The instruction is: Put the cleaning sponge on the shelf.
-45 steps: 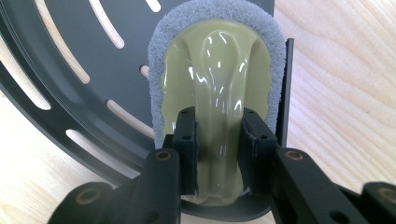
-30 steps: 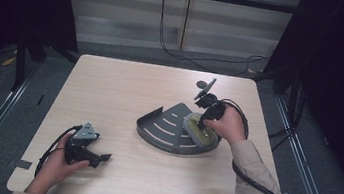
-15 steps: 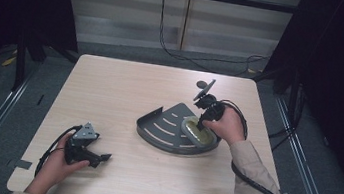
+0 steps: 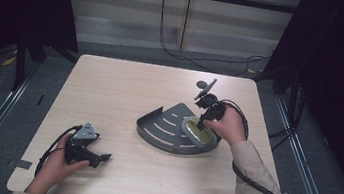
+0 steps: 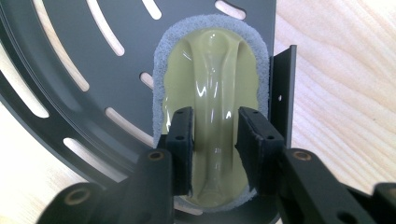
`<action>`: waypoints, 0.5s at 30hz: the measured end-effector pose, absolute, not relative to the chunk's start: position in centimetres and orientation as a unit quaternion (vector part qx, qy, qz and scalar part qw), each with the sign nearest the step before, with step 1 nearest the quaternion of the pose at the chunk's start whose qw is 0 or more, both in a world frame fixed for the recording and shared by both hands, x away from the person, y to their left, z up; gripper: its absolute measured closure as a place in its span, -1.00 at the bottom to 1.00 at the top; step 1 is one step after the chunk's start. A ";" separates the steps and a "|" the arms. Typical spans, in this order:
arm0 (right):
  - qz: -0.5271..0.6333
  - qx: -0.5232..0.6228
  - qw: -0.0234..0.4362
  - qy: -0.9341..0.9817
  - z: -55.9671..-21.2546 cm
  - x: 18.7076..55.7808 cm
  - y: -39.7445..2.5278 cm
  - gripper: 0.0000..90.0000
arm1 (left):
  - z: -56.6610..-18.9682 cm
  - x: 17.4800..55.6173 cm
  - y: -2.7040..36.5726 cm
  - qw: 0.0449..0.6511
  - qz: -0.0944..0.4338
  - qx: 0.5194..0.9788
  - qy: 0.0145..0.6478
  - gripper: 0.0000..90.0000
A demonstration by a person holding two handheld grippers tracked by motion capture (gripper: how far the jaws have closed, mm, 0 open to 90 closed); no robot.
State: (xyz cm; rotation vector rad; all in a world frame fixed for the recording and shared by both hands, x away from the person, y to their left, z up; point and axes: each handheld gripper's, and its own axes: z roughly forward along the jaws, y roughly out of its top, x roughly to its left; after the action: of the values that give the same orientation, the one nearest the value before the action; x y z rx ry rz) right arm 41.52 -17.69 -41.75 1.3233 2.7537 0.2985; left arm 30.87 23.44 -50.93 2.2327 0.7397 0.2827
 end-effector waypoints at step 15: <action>0.116 0.438 0.052 0.890 -41.0 41.0 -18.1 -0.11 | -50.9 30.9 23.5 0.376 0.112 0.874 0.287 -0.79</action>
State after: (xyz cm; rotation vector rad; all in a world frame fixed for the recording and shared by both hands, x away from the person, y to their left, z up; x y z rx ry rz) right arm 40.97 -18.08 -41.02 1.3334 2.7063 0.3530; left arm 30.88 23.46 -50.91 2.2358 0.7354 0.2872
